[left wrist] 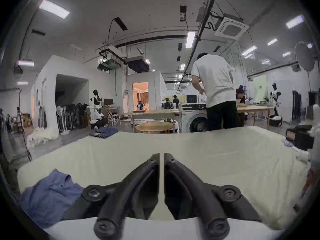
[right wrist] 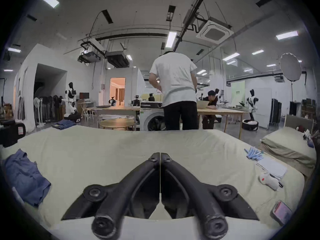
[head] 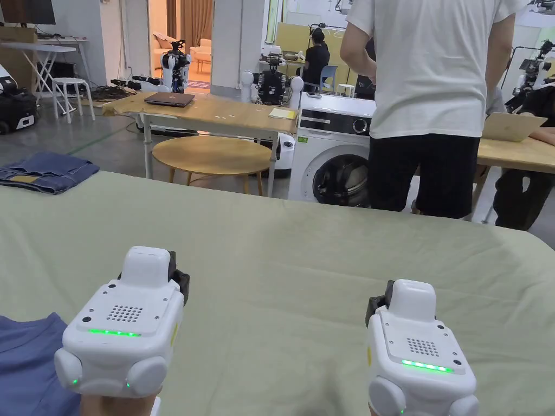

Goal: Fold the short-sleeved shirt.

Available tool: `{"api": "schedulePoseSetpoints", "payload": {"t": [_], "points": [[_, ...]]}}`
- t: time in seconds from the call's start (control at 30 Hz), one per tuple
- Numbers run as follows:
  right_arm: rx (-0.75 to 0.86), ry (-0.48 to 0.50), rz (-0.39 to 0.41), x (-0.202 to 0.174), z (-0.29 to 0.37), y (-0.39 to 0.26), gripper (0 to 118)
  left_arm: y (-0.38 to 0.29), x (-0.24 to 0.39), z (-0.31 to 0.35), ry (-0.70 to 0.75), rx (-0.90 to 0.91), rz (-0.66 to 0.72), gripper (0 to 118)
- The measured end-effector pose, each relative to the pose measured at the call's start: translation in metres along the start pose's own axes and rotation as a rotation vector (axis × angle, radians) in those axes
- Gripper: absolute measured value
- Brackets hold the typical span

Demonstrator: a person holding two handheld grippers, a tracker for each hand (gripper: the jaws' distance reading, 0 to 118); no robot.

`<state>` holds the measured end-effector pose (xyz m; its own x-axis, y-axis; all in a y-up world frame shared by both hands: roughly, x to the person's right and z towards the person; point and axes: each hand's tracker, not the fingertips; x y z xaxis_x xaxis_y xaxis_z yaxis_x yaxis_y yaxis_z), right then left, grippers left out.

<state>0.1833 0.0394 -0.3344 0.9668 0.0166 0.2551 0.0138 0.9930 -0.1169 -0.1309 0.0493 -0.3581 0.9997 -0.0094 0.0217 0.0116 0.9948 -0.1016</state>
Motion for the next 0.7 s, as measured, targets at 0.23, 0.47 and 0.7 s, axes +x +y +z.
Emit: {"api": "schedulePoseSetpoints", "payload": {"t": [0.23, 0.47, 0.7], "points": [[0.027, 0.015, 0.02, -0.003, 0.009, 0.007, 0, 0.0, -0.003, 0.003, 0.04, 0.021, -0.027, 0], [0.005, 0.043, -0.008, -0.013, 0.007, 0.014, 0, 0.003, -0.03, 0.011, 0.025, 0.008, 0.01, 0], [-0.003, 0.152, 0.021, -0.067, 0.008, 0.017, 0, 0.011, -0.083, 0.031, 0.136, -0.019, -0.043, 0]]}}
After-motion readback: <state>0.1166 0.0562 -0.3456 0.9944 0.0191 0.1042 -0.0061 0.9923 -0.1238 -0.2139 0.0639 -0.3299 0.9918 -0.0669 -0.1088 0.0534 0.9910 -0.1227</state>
